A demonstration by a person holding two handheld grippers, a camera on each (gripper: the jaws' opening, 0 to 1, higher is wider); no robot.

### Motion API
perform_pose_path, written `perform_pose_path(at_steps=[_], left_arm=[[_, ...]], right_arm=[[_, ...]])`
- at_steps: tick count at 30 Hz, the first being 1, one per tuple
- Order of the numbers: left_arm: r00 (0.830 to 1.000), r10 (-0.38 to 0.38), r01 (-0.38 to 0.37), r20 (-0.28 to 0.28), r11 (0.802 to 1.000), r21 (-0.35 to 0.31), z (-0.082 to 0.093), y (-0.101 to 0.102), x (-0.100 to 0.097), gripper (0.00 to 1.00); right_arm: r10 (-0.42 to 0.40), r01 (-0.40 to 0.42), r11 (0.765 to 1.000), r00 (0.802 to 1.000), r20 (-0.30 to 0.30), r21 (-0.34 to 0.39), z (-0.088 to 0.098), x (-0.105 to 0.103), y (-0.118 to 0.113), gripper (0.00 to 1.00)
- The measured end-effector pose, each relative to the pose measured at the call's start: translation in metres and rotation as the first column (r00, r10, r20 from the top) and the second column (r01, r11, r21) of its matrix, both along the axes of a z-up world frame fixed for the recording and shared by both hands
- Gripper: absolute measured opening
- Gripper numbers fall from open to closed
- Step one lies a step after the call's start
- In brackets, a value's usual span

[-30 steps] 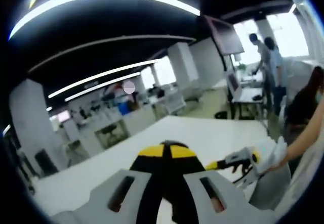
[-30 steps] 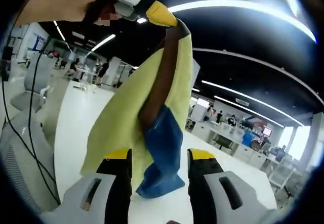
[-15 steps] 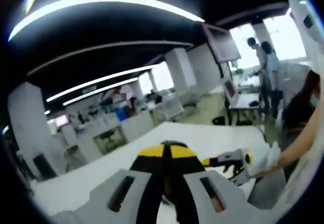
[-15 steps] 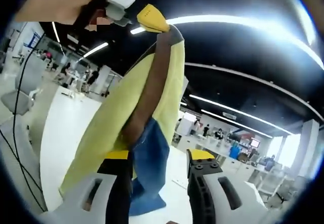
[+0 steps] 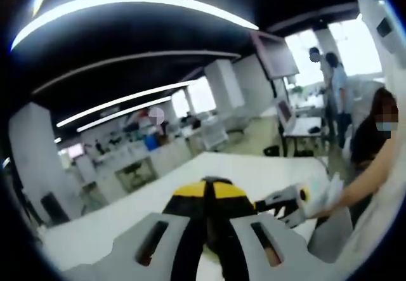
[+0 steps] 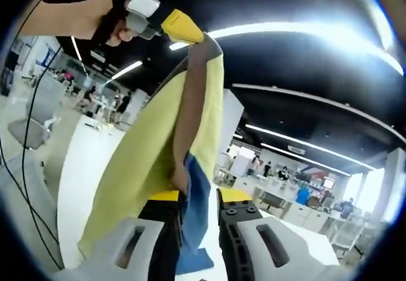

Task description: Fold the garment on the visible template until the final outline fits inside the template.

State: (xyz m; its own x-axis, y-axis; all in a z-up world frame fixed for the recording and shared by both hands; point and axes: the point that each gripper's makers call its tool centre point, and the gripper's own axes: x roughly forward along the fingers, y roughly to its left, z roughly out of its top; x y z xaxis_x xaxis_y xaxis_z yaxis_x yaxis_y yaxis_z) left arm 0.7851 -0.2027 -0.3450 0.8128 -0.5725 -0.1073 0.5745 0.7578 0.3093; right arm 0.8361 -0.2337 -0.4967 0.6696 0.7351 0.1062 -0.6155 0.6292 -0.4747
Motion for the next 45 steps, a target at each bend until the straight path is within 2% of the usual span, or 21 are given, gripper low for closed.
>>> perform_pose_path(at_steps=[1,4,6,8,10,13,16,19,20,22,23,28,32,34,36,39,45], left_arm=[[1.000,-0.001,0.001,0.002,1.000,0.002,0.001,0.000,-0.001,0.00],[1.000,-0.008,0.008,0.007,1.000,0.003,0.004,-0.002,-0.003,0.00],[1.000,-0.008,0.008,0.014,1.000,0.005,0.006,-0.003,-0.004,0.00],[1.000,-0.003,0.003,0.016,1.000,0.006,0.005,-0.001,-0.003,0.00],[1.000,0.006,-0.006,0.011,1.000,-0.001,0.004,0.004,-0.003,0.00],[1.000,0.019,-0.019,-0.005,1.000,-0.009,0.000,0.009,-0.002,0.00],[0.999,0.030,-0.030,-0.031,0.999,-0.021,-0.008,0.014,-0.001,0.00],[0.998,0.042,-0.043,-0.043,0.999,-0.021,-0.014,0.018,0.000,0.00],[0.998,0.046,-0.047,-0.047,0.998,-0.028,-0.015,0.020,0.001,0.00],[0.997,0.055,-0.057,-0.051,0.998,-0.040,-0.018,0.025,0.003,0.00],[0.997,0.059,-0.062,-0.057,0.997,-0.054,-0.020,0.029,0.003,0.00],[0.994,0.059,-0.071,-0.089,0.989,-0.133,-0.026,0.039,0.003,0.00],[0.993,0.062,-0.074,-0.101,0.989,-0.126,-0.035,0.043,-0.001,0.00],[0.993,0.062,-0.075,-0.101,0.988,-0.134,-0.035,0.043,-0.004,0.00],[0.995,0.065,-0.075,-0.079,0.988,-0.136,-0.029,0.044,-0.007,0.00],[0.997,0.071,-0.077,-0.041,0.986,-0.145,-0.015,0.046,-0.008,0.00],[0.994,0.079,-0.066,0.081,0.985,-0.161,0.029,0.043,-0.009,0.00]], right_arm=[[-0.002,0.002,1.000,1.000,0.013,-0.015,0.000,0.000,0.004,0.24],[0.005,-0.006,1.000,1.000,0.013,0.022,0.006,-0.001,0.009,0.23],[0.003,-0.003,1.000,0.999,0.035,0.023,0.011,-0.002,0.012,0.18],[0.004,-0.005,1.000,0.999,0.038,0.028,0.014,-0.002,0.011,0.08],[0.001,-0.002,1.000,1.000,0.030,0.023,0.013,-0.001,0.009,0.06],[0.001,-0.002,1.000,1.000,0.004,0.016,0.010,0.001,0.001,0.04],[0.007,-0.005,1.000,0.997,-0.077,0.029,0.008,0.002,-0.011,0.04],[-0.023,0.026,0.999,0.993,-0.115,0.023,0.015,0.006,-0.025,0.03],[-0.030,0.035,0.999,0.992,-0.125,0.036,0.021,0.007,-0.030,0.03],[-0.034,0.049,0.996,0.983,-0.181,0.077,0.032,0.010,-0.039,0.03],[-0.035,0.050,0.996,0.982,-0.184,0.076,0.043,0.012,-0.044,0.03],[-0.058,0.061,0.998,0.989,-0.139,0.018,0.075,0.015,-0.052,0.03],[-0.070,0.074,0.997,0.989,-0.132,0.029,0.100,0.017,-0.054,0.02],[-0.093,0.092,0.996,0.990,-0.110,-0.012,0.108,0.017,-0.054,0.02],[-0.101,0.098,0.995,0.991,-0.086,-0.034,0.118,0.016,-0.053,0.02],[-0.103,0.102,0.995,0.991,-0.080,-0.016,0.134,0.013,-0.055,0.02],[-0.130,0.130,0.991,0.991,0.002,-0.018,0.182,0.004,-0.063,0.03]])
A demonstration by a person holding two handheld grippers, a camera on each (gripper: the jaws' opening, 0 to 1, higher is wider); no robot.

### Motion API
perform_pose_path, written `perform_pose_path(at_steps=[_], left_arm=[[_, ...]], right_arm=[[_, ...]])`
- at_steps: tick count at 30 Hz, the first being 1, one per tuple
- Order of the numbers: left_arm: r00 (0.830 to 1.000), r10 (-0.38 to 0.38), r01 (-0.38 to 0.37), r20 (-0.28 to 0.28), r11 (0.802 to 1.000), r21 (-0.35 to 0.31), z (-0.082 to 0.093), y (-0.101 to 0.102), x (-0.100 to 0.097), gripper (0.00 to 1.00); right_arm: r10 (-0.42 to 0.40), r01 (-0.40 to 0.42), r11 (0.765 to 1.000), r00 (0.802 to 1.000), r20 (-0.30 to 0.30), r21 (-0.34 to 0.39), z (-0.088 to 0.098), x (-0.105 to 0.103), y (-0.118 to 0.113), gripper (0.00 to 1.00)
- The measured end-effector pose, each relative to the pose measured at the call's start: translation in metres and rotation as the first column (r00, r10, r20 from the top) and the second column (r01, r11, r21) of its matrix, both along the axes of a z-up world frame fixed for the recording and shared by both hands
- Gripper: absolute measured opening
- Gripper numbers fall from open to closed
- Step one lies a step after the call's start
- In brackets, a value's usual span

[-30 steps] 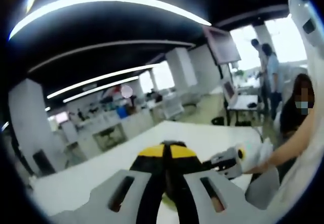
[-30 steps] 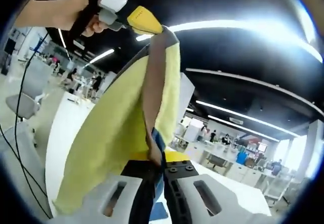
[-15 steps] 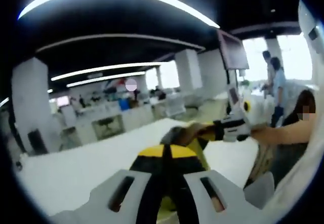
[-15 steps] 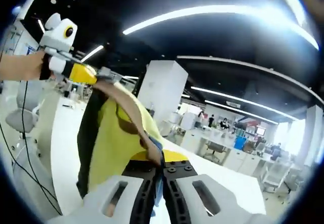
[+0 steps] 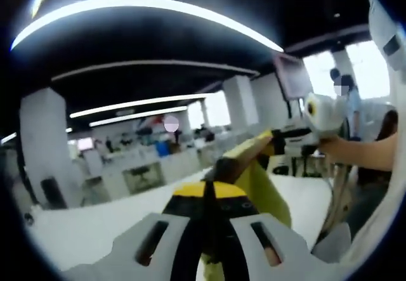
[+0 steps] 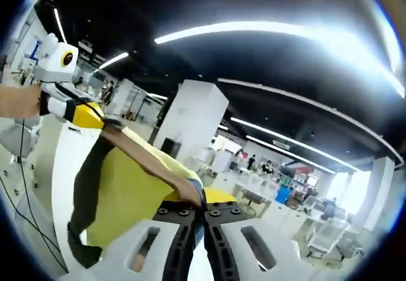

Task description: Fold the garment on the visible template until the final outline fits inside the template.

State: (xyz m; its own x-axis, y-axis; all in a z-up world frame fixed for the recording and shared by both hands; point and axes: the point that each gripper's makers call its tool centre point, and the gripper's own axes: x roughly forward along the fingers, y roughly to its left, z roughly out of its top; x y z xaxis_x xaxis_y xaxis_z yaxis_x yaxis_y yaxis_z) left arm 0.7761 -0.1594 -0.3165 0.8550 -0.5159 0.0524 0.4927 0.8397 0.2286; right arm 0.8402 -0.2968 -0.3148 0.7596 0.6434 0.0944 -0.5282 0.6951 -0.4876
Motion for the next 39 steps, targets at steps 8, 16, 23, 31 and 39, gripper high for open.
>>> perform_pose_path(at_steps=[8,16,23,31,39], left_arm=[[0.988,0.018,-0.015,0.152,1.000,-0.024,0.053,-0.001,-0.008,0.00],[0.973,0.025,-0.018,0.228,0.999,-0.032,0.082,0.002,-0.016,0.00],[0.964,0.022,-0.013,0.265,0.999,-0.036,0.094,-0.001,-0.029,0.00],[0.972,-0.019,0.020,0.234,1.000,-0.002,0.077,-0.002,-0.048,0.00],[0.977,-0.028,0.005,0.211,0.994,0.110,0.059,-0.011,-0.062,0.00]], right_arm=[[0.002,-0.003,1.000,0.991,0.135,0.006,0.061,-0.022,-0.011,0.03],[0.014,-0.016,1.000,0.979,0.203,0.006,0.087,-0.038,-0.015,0.03],[0.051,-0.057,0.998,0.981,0.185,0.027,0.091,-0.052,-0.018,0.03],[0.109,-0.114,0.993,0.979,0.173,0.016,0.089,-0.082,-0.022,0.03],[0.124,-0.125,0.992,0.988,0.097,0.008,0.067,-0.101,-0.025,0.03]])
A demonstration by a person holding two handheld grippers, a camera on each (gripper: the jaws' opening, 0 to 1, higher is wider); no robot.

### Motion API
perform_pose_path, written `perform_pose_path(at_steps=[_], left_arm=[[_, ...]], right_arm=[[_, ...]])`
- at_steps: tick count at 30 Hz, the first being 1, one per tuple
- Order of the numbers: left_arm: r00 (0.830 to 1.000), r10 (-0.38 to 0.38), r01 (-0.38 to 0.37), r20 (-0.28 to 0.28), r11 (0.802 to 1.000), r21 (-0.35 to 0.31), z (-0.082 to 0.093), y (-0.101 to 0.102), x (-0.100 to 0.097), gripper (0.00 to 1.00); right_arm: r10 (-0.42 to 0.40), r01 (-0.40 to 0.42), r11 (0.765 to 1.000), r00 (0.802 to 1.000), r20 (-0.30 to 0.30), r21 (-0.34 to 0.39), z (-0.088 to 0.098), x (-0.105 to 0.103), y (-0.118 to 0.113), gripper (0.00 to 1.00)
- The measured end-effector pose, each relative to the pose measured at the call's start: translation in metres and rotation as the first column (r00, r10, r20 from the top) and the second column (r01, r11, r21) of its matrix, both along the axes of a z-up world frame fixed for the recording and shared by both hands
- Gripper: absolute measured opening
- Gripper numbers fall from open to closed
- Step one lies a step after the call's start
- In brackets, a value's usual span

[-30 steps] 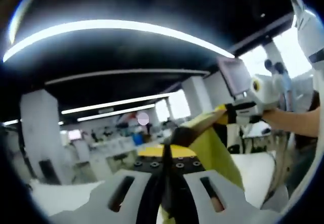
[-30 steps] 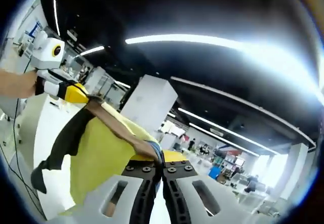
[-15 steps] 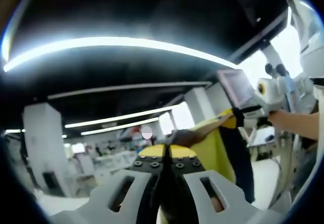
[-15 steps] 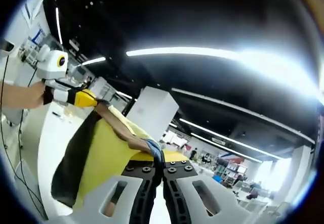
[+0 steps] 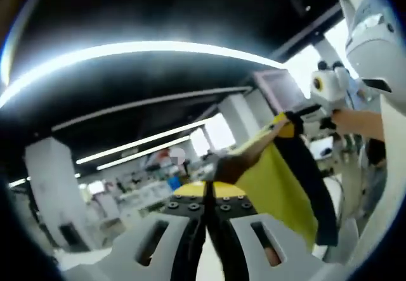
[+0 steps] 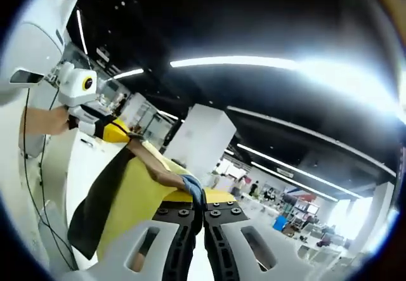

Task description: Fold the garment on the visible template until the final outline fits inside the template.

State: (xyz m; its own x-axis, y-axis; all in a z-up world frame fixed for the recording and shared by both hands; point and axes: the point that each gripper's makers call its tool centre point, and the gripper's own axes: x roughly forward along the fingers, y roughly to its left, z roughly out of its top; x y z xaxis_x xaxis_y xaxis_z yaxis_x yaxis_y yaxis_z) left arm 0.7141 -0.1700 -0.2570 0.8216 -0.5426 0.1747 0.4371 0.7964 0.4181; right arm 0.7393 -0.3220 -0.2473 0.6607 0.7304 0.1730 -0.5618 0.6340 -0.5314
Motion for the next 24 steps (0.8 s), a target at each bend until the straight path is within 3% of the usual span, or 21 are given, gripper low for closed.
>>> perform_pose_path(at_steps=[4,8,10,15,17,20,22,24], left_arm=[[0.999,-0.019,0.017,-0.046,0.999,-0.044,-0.011,0.000,0.000,0.00],[0.995,0.007,-0.007,-0.097,1.000,-0.005,-0.035,0.000,0.004,0.00],[0.991,0.003,-0.005,-0.137,1.000,-0.016,-0.046,0.001,0.003,0.00],[0.975,-0.024,0.005,-0.220,0.996,-0.087,-0.059,0.007,-0.010,0.00],[0.971,-0.012,-0.007,-0.240,0.997,-0.075,-0.063,0.010,-0.015,0.00],[0.967,0.003,-0.017,-0.253,0.999,-0.051,-0.064,0.009,-0.020,0.00],[0.967,0.022,-0.023,-0.255,1.000,0.000,-0.065,0.008,-0.025,0.00],[0.966,0.022,-0.021,-0.259,1.000,0.008,-0.064,0.008,-0.028,0.00]], right_arm=[[0.011,-0.010,1.000,0.997,-0.073,0.017,-0.015,0.001,-0.002,0.03],[-0.009,0.000,0.997,0.993,-0.118,-0.074,-0.043,0.003,0.003,0.03],[-0.011,-0.005,0.993,0.991,-0.134,-0.118,-0.056,0.002,0.006,0.03],[0.017,-0.041,0.990,0.984,-0.180,-0.132,-0.066,-0.007,0.011,0.03],[0.043,-0.072,0.989,0.977,-0.210,-0.128,-0.069,-0.014,0.015,0.03],[0.028,-0.069,0.978,0.979,-0.202,-0.197,-0.071,-0.023,0.019,0.03],[0.033,-0.075,0.978,0.977,-0.211,-0.195,-0.071,-0.025,0.020,0.03],[0.032,-0.076,0.978,0.975,-0.221,-0.194,-0.070,-0.026,0.019,0.03]])
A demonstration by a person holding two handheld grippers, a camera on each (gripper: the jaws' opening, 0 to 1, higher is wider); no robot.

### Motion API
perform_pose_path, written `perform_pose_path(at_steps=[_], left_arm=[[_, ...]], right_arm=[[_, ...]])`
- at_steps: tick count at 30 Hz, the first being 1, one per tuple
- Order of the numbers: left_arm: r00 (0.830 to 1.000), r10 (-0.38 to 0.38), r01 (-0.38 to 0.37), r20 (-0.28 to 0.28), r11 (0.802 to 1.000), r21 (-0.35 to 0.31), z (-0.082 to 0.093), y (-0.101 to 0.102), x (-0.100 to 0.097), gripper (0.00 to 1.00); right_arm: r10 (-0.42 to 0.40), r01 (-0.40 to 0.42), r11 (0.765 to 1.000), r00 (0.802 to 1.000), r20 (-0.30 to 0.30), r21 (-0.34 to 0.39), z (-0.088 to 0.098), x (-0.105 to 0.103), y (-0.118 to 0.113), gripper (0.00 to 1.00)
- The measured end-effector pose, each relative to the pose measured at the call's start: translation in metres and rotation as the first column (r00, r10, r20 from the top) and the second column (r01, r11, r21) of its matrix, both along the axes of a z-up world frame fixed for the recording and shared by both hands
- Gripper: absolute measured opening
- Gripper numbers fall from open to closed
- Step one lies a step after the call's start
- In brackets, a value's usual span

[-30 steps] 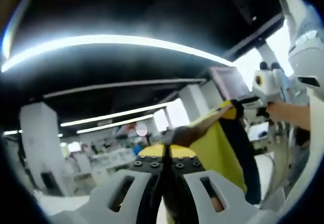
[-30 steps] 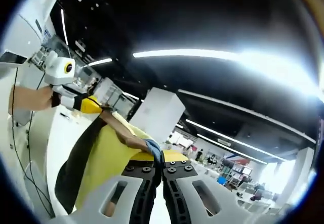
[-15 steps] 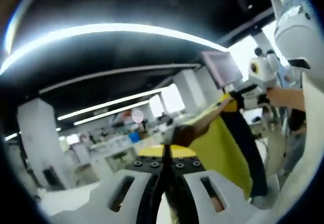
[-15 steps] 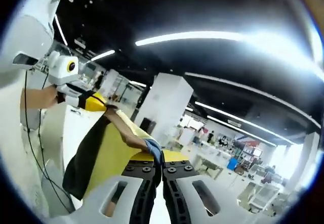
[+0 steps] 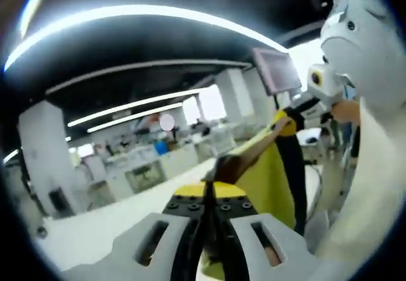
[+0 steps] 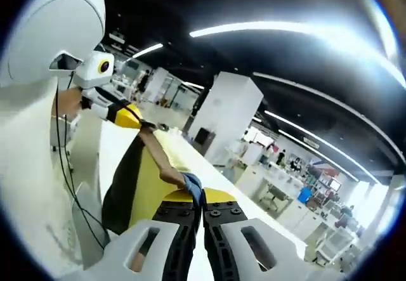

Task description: Fold the garment on the visible template until the final outline fits inside the template.

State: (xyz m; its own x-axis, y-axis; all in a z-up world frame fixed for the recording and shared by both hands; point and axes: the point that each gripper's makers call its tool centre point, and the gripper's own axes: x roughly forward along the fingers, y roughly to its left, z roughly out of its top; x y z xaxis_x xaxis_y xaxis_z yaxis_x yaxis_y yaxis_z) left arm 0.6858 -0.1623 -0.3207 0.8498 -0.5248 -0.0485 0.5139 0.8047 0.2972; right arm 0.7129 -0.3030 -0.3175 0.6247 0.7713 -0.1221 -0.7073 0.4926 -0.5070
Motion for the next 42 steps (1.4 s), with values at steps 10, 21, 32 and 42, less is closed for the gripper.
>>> perform_pose_path(at_steps=[10,21,32,42], left_arm=[[0.999,0.002,-0.004,-0.055,0.999,-0.039,-0.032,0.000,0.028,0.00],[0.992,0.021,-0.024,-0.122,0.999,-0.023,-0.096,-0.002,0.097,0.00],[0.988,0.022,-0.023,-0.154,1.000,-0.006,-0.122,0.007,0.140,0.00],[0.983,0.015,-0.023,-0.181,0.999,-0.047,-0.137,0.012,0.175,0.00]], right_arm=[[-0.010,0.014,0.999,0.991,-0.135,0.036,-0.042,0.024,-0.001,0.03],[-0.100,0.104,0.995,0.960,-0.262,0.002,-0.126,0.094,-0.011,0.03],[-0.104,0.103,0.995,0.949,-0.297,-0.018,-0.158,0.132,-0.007,0.03],[-0.097,0.095,0.995,0.945,-0.314,-0.020,-0.168,0.165,-0.001,0.03]])
